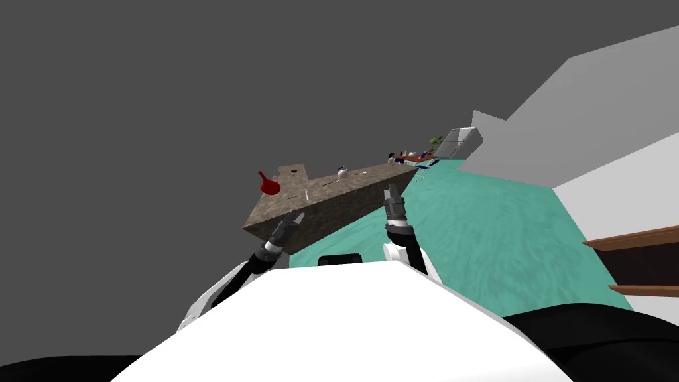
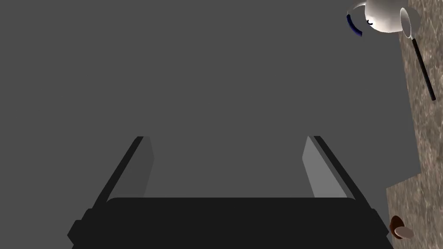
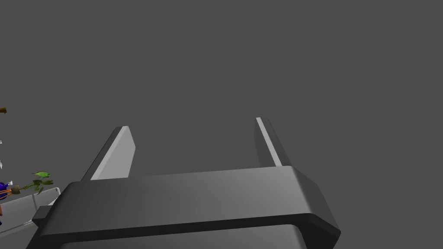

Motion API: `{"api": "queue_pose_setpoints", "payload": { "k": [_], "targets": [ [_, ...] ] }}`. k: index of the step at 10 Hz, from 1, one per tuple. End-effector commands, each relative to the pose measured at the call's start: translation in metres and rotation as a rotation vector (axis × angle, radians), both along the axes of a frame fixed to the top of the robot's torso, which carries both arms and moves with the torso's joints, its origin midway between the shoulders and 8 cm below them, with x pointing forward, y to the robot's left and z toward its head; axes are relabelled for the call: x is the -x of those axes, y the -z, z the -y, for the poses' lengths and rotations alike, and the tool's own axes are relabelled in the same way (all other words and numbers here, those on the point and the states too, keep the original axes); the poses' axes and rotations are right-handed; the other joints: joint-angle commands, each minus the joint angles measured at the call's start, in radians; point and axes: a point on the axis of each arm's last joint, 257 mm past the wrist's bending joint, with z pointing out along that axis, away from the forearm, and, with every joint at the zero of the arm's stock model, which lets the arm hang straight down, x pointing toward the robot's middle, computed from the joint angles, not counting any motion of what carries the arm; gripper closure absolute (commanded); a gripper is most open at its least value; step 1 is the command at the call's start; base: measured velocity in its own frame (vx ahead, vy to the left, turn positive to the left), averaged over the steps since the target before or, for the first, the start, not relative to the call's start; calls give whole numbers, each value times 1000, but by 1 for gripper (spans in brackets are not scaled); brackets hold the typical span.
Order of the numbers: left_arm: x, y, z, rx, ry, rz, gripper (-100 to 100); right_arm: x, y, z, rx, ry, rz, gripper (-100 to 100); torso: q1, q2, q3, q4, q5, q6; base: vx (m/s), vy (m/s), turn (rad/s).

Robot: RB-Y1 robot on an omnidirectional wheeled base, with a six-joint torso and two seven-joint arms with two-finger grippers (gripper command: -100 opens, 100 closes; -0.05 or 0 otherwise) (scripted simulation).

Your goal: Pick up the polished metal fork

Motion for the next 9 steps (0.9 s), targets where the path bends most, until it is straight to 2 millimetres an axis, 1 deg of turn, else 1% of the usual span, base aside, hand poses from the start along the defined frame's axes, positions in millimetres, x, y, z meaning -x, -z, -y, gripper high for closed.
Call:
{"api": "queue_pose_setpoints", "payload": {
  "k": [1,2,3,4,5,6,7,8,9],
  "targets": [
    [-1,30,-7,-33,6,-83,-100,0,0,0,0,0,0,0,0,0,0,0,0,0,-30,-14,-252],
    [0,32,-8,-59,20,-89,-100,0,0,0,0,0,0,0,0,0,0,0,0,1,-25,-9,-93],
    [0,57,-18,-75,13,-161,-100,0,0,0,0,0,0,0,0,0,0,0,0,0,-19,-20,-181],
    [1,58,-19,-101,25,-166,-100,0,0,0,0,0,0,0,0,-1,0,0,0,0,-19,-19,-126],
    [1,59,-19,-107,29,-167,-100,0,0,0,0,0,0,0,0,-1,0,0,0,0,-9,-9,17],
    [2,84,-32,-134,21,-241,-100,0,0,0,0,0,0,0,0,-1,-1,0,0,0,-11,-20,-172],
    [4,85,-34,-159,33,-246,-100,0,0,0,0,0,0,0,0,-1,-1,0,0,0,-11,-15,-132],
    [6,108,-47,-179,21,-317,-100,0,0,0,0,0,0,0,0,-1,-1,0,0,0,-12,-25,-238],
    [7,110,-51,-206,29,-324,-100,0,0,0,0,0,0,0,-1,-1,-1,0,0,0,-11,-22,-128]
  ]
}}
